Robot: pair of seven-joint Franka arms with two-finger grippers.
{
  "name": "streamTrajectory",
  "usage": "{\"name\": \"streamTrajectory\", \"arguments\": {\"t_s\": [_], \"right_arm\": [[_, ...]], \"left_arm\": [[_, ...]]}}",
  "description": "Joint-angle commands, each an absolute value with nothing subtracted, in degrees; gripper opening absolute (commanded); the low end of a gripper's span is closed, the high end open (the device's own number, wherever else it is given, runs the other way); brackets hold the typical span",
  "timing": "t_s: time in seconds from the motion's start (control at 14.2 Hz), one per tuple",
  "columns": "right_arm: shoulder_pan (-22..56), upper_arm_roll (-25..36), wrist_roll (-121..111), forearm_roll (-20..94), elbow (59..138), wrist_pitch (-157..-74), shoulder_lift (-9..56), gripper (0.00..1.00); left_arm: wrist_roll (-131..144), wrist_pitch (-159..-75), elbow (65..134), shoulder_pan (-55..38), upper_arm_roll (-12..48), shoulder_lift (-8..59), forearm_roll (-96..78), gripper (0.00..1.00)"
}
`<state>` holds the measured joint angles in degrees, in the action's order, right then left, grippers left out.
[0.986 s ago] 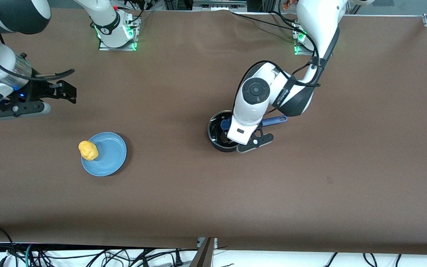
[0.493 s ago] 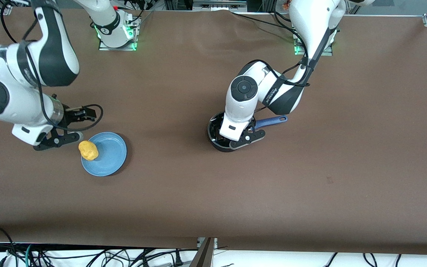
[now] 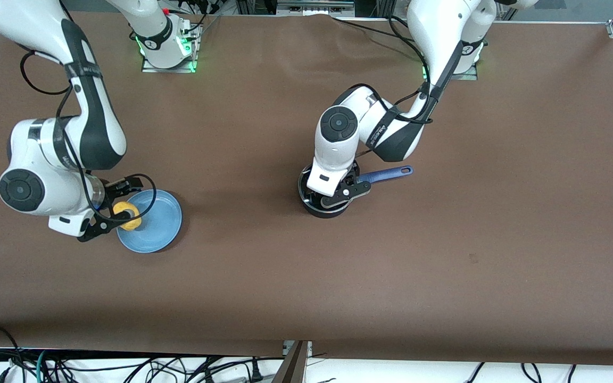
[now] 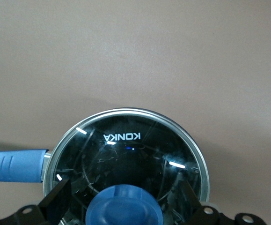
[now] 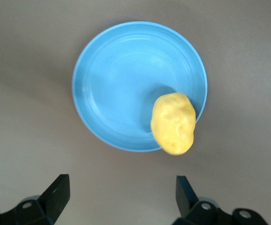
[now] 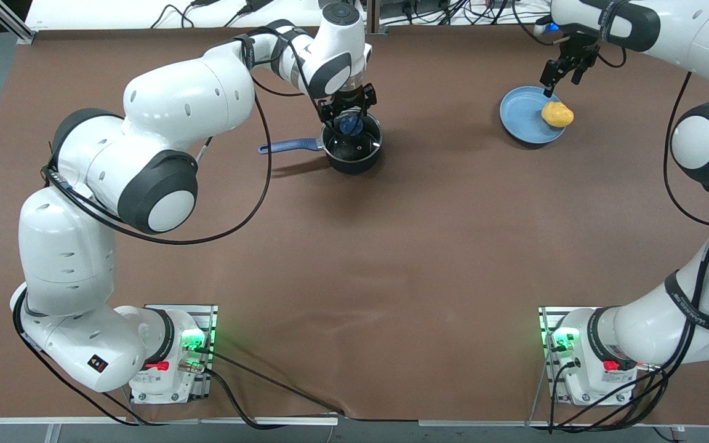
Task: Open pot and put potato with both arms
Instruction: 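Grasp the yellow potato with the right gripper while the left gripper holds the lid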
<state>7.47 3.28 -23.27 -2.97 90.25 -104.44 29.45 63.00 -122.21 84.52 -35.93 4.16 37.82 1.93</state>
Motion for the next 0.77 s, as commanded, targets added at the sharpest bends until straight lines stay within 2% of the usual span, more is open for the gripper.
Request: {"name": "streamTrajectory", "arguments": {"t_s": [0.0,0.14,0.42,0.7], "right_arm": [[7.03,2.90,-25.22,-5.18,90.35,-107.74,31.72,1.00],[6.94,2.99,-26.36,-5.62,90.35,-110.99,33.92,1.00],[4.93,2.99,-30.57,-5.63,90.35,-116.88,38.14,1.00],[4.04,2.90,-32.17,-5.63,90.44,-120.41,40.60,1.00]], "left_arm": [[64.51,-123.22,86.39,-36.12,4.48,37.09,3.60,1.00],[64.51,-124.18,87.10,-36.12,4.48,37.00,3.60,1.00],[64.34,-124.89,87.45,-36.04,4.48,36.83,3.60,0.75],[63.81,-124.89,87.45,-35.86,4.48,36.47,3.60,0.66]]}}
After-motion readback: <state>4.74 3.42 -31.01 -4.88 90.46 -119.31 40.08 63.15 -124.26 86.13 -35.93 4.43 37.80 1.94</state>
